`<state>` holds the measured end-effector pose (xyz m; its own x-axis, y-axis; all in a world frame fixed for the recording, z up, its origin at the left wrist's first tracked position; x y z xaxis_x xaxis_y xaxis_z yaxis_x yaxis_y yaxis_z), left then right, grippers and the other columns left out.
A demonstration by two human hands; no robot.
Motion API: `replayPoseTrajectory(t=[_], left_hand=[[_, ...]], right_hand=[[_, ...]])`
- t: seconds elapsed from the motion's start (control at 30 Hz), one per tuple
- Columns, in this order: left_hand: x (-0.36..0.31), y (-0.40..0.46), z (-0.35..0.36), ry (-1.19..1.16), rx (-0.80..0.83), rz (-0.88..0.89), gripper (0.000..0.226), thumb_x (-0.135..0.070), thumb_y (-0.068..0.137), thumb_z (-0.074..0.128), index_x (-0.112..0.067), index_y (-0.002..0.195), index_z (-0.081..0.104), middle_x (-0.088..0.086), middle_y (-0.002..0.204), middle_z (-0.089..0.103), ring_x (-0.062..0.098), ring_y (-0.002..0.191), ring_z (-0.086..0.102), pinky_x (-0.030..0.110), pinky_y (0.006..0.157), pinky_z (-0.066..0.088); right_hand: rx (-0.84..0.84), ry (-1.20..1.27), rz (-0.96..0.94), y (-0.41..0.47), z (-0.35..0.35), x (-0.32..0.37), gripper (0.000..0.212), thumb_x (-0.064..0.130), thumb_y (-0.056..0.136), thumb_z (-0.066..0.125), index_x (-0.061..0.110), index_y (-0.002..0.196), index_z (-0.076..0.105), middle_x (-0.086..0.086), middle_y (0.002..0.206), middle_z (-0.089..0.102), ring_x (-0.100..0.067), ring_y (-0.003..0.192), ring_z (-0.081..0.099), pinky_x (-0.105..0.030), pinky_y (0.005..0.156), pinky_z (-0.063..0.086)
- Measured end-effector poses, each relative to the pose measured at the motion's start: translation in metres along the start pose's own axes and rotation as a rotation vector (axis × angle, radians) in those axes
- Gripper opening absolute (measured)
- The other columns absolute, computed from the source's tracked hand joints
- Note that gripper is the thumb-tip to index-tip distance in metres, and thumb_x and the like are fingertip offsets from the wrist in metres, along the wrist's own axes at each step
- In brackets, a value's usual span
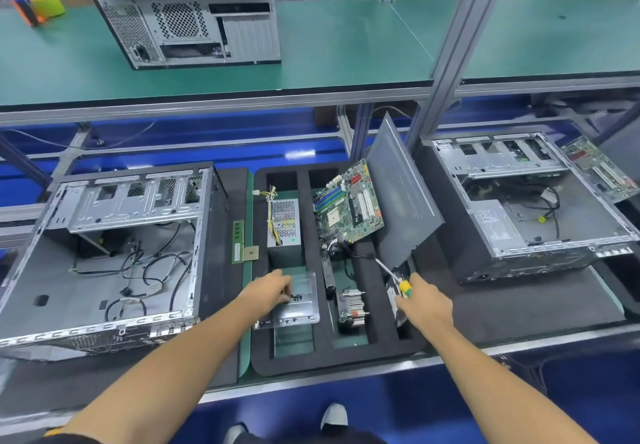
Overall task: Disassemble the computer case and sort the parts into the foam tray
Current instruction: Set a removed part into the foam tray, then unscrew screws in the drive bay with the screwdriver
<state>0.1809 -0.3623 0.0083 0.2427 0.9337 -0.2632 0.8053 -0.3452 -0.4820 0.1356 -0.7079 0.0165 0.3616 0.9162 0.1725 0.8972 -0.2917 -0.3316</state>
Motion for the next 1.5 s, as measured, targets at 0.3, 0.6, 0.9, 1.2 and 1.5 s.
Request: replayPoseTrajectory(t=[0.3,0.6,0.9,1.2,1.5], left_hand=[[0.001,-0.021,-0.012,-0.151,-0.078,-0.074,0.025,-0.035,0.106,0.053,-0.011,0.108,0.060,0.006,0.114,0.050,0.025,0.096,0.060,0.041,0.085,0.050],[-0.004,-0.029,-0.030,-0.322,-0.198,-0.042,0.020,-0.032,0.107,0.050,-0.014,0.112,0.058,0.004,0.114,0.053,0.018,0.095,0.055,0.038,0.090,0.048],[0.007,-0.085,-0.054,-1.275,-0.452,0.035,0.022,-0.047,0.104,0.053,-0.027,0.111,0.057,-0.005,0.096,0.069,0.006,0.079,0.068,0.032,0.063,0.057],[0.096,-0.180,-0.057,-1.338,-0.609,0.059,0.014,-0.028,0.101,0.064,-0.019,0.100,0.075,-0.001,0.087,0.071,0.012,0.083,0.066,0.031,0.077,0.058],[0.216,-0.276,-0.028,-1.050,-0.786,0.002,0.029,-0.023,0.096,0.072,-0.008,0.119,0.065,-0.007,0.088,0.060,0.000,0.080,0.055,0.017,0.076,0.044]], right_hand=[[0.000,0.010,0.021,-0.010,0.024,-0.002,0.020,0.041,0.097,0.050,0.023,0.094,0.040,0.003,0.086,0.053,-0.021,0.071,0.055,-0.033,0.060,0.041],[-0.207,0.304,-0.050,-0.026,-0.006,0.085,0.015,0.028,0.101,0.050,0.019,0.091,0.043,-0.002,0.088,0.053,-0.026,0.071,0.053,-0.033,0.054,0.030],[-0.035,0.791,-0.396,-0.104,0.007,0.231,0.016,0.025,0.098,0.055,0.027,0.083,0.049,-0.002,0.075,0.063,-0.024,0.066,0.058,-0.043,0.062,0.045],[-0.069,0.873,-0.517,-0.197,0.051,0.332,0.019,0.027,0.102,0.047,0.032,0.084,0.044,0.004,0.066,0.057,-0.022,0.055,0.051,-0.046,0.054,0.043],[-0.019,0.912,-0.512,-0.289,0.117,0.406,0.029,0.017,0.101,0.042,0.041,0.106,0.058,0.004,0.072,0.065,-0.017,0.068,0.065,-0.041,0.066,0.054]])
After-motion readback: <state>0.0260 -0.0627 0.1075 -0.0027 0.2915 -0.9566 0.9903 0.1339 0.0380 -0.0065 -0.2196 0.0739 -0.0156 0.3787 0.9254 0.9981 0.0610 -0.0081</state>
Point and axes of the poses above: each hand's wrist, its own y-axis towards the middle knuckle, its own z-axis out of the palm, x = y × z, the point moved 1 cm from there along y, towards the middle knuckle
